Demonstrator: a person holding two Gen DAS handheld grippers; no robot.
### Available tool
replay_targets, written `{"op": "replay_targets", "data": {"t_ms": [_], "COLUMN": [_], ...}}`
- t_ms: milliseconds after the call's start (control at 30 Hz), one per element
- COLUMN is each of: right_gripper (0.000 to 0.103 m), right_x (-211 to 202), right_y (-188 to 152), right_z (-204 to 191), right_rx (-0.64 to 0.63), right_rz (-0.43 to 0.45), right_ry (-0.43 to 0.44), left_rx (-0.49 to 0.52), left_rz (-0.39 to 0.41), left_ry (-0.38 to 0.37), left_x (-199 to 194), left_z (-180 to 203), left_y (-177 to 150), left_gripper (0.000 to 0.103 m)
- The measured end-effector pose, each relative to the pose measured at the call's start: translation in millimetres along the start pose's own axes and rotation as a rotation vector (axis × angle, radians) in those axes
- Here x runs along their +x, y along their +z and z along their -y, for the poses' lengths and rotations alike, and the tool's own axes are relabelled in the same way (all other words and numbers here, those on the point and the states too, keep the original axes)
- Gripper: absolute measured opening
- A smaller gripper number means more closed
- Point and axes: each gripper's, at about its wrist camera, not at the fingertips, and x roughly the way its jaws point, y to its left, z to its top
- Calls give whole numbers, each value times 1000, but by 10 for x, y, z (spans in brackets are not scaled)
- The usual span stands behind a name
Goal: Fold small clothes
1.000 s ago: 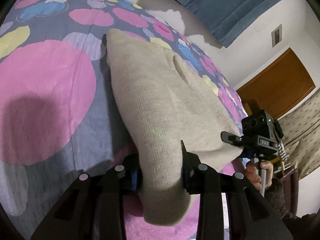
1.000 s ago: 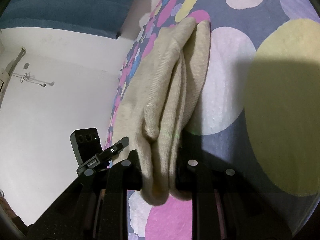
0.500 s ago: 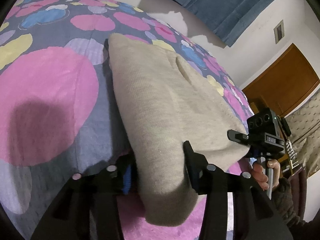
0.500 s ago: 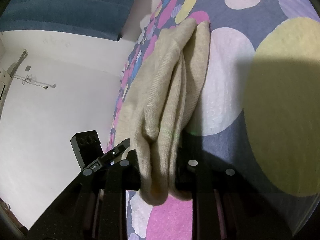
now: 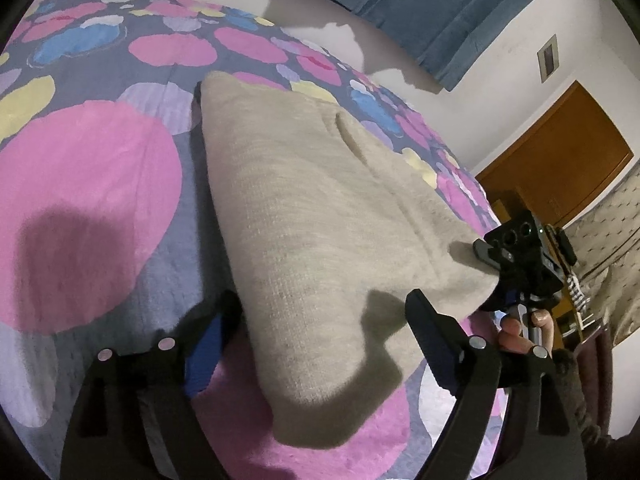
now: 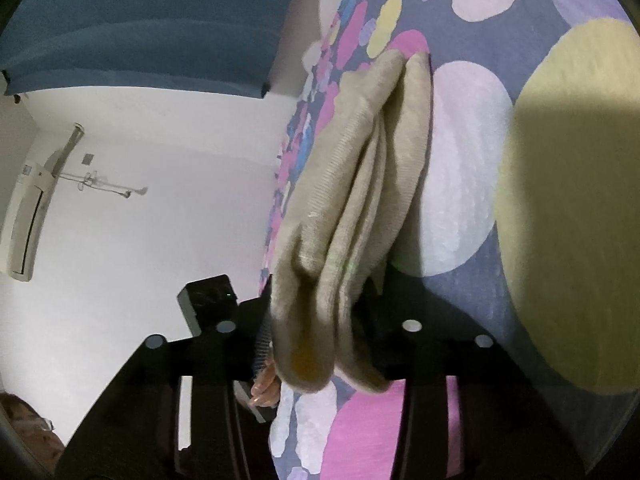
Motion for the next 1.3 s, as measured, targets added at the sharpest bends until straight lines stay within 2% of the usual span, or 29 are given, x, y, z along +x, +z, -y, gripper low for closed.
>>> {"op": "replay_targets", "data": {"t_ms": [200, 367, 500, 600, 700, 767, 833, 933, 1067, 1167, 1300], "right_gripper": [52, 54, 57, 62, 67, 70, 76, 79, 79, 79, 79], "right_x": [-95, -183, -258, -329, -378, -399, -409, -404, -389, -324, -218], "right_y": [-32, -103, -136, -171, -225, -276, -340, -477, -594, -668, -764], "right_z": [-55, -114, -138, -183, -256, -332, -413, -556, -653, -760, -908], "right_rx": [-11, -24, -26, -30, -60, -97, -143, -236, -284, -341, -420], "right_rz": [29, 59, 76, 91, 97, 102, 109, 130, 151, 165, 188], "right_ry": [-2, -41, -70, -108, -177, -265, -376, -560, -707, -787, -845], "left_rx": [-30, -40, -66, -61, -58, -67, -78, -73, -16, 15, 19], "left_rz": [12, 10, 20, 40, 61, 70, 74, 87, 125, 162, 169], "left_ry": [-32, -17, 28, 119, 203, 275, 301, 363, 481, 544, 563], "left_x": [-27, -61, -132, -228, -319, -370, -411, -470, -517, -558, -593], "left_z": [-39, -15, -5, 45, 80, 92, 93, 140, 295, 387, 431], "left_y": [4, -15, -57, -111, -168, -212, -246, -297, -352, -384, -385], "left_gripper": [84, 84, 84, 84, 84, 85, 86, 86, 86, 86, 86]}}
